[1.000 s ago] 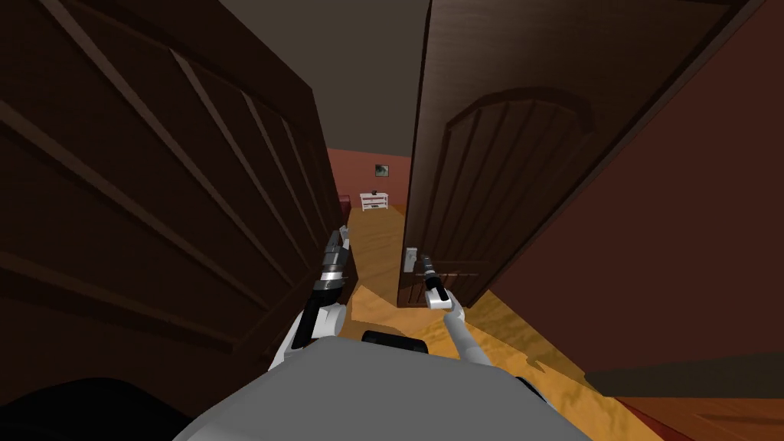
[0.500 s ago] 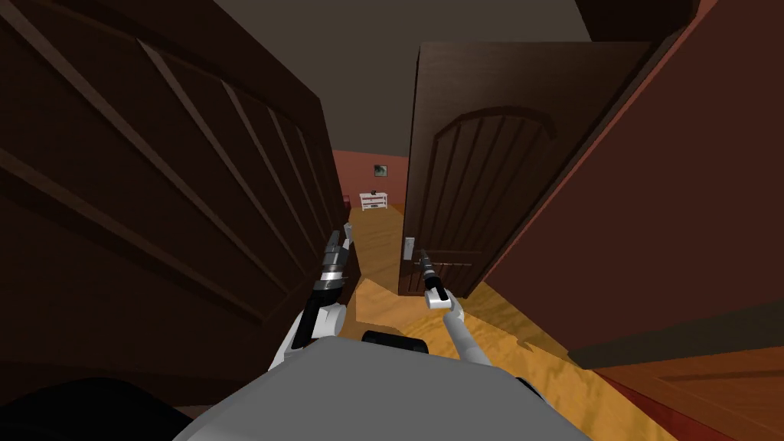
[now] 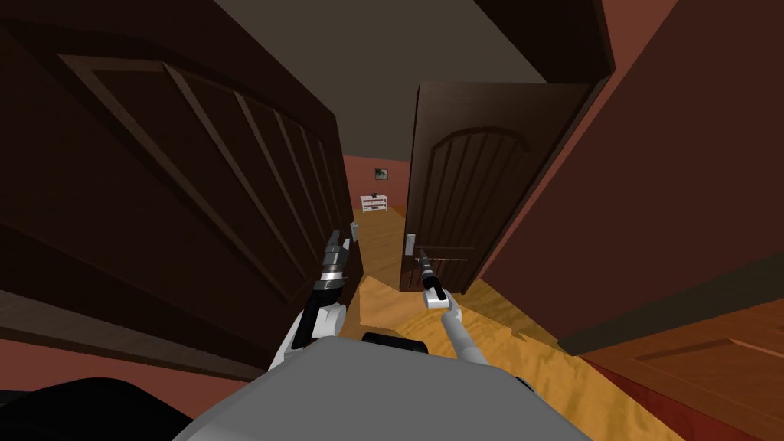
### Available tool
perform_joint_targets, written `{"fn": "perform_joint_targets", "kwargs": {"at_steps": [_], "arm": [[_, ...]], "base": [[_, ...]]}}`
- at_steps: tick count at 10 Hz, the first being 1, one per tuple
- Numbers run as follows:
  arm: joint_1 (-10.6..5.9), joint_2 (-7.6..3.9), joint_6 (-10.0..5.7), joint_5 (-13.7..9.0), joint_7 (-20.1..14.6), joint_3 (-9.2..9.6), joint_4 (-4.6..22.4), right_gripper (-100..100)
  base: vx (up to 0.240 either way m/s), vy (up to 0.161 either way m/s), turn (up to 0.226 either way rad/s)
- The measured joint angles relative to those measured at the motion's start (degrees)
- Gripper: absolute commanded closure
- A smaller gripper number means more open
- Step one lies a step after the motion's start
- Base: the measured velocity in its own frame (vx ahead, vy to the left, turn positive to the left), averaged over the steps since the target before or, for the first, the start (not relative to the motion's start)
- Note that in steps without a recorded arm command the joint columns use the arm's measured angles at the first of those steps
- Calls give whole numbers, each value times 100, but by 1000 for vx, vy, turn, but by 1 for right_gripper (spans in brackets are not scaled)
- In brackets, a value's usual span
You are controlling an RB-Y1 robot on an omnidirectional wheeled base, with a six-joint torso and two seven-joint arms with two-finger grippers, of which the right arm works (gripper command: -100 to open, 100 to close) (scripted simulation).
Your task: Push the door open
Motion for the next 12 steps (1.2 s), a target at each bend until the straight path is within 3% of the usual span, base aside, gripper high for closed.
{"fn": "perform_joint_targets", "kwargs": {"at_steps": [5, 9, 10, 12], "arm": [[-6, -95, -43, -5, 13, -51, 16, -100], [-29, 8, -111, -10, 32, -111, 76, -100], [-31, 13, -114, -10, 34, -111, 75, 100], [-35, 9, -119, -10, 33, -110, 70, 100]], "base": [[208, 32, 21], [176, 31, 18], [-8, 1, -8], [-32, -2, 4]]}}
